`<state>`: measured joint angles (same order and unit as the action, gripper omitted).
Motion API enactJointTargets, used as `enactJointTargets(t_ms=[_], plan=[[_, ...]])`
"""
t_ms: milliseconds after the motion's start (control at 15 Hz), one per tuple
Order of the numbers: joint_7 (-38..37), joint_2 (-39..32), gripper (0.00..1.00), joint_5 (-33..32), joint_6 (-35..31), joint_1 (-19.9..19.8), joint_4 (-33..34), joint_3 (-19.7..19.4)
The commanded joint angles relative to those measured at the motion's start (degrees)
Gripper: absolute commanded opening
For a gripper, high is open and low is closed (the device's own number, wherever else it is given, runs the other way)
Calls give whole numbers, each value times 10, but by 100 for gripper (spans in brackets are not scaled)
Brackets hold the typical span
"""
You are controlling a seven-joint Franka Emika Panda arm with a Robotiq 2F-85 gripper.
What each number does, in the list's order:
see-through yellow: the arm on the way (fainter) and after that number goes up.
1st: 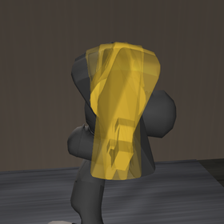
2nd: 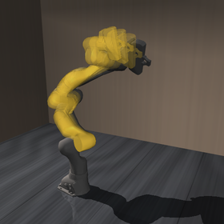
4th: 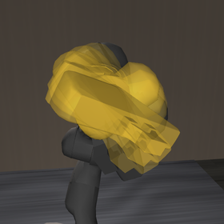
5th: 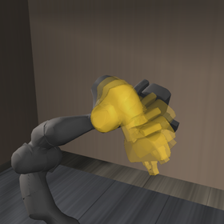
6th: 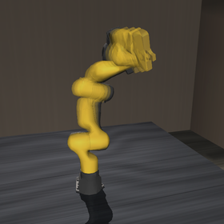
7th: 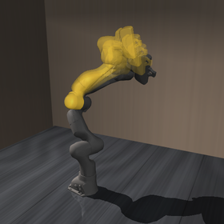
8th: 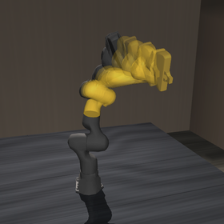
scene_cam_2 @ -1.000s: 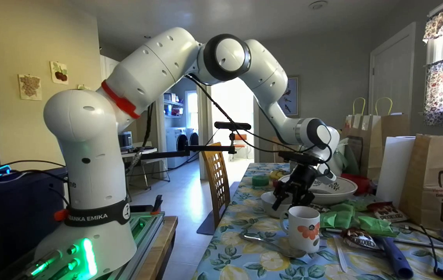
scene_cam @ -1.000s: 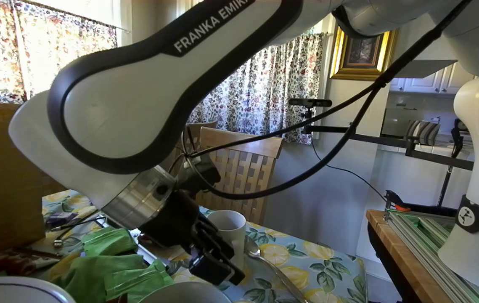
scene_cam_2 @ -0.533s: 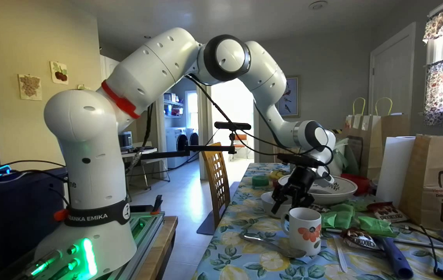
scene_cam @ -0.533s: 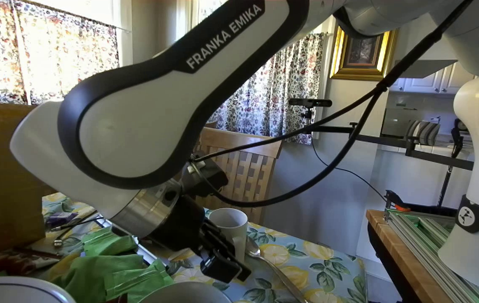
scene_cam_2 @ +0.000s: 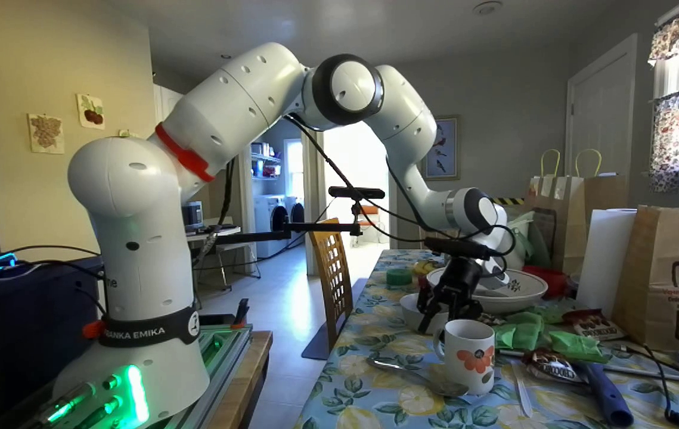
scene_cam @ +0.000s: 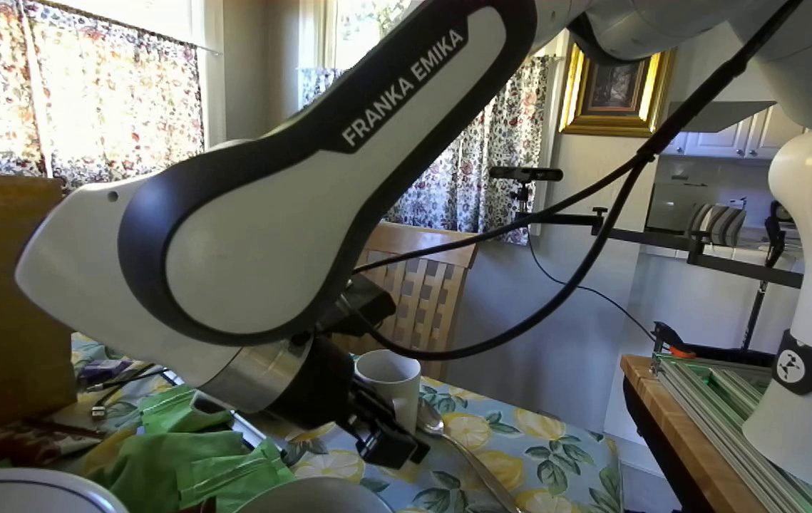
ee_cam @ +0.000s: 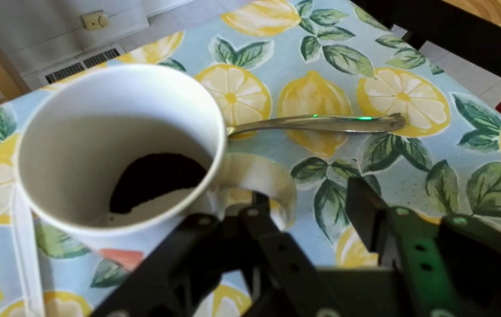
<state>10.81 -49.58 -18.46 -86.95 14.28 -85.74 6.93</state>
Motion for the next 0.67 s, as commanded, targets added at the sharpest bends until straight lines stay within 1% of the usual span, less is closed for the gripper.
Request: enactJointTargets(t_ms=[0,67,133,200,267,333,600], plan=[[25,7,19,-20,-11,-2,-19,6],[27,6,9,-23,-12,-2,-19,5],[28,7,2,-27,-14,-2,-21,5],[28,7,0,-28,-16,-2,-22,5],[29,7,0,-28,-18,-2,-23,5],[29,7,2,-29,-19,-2,-24,5],[30,11,3,-28,-22,-3,-27,5]])
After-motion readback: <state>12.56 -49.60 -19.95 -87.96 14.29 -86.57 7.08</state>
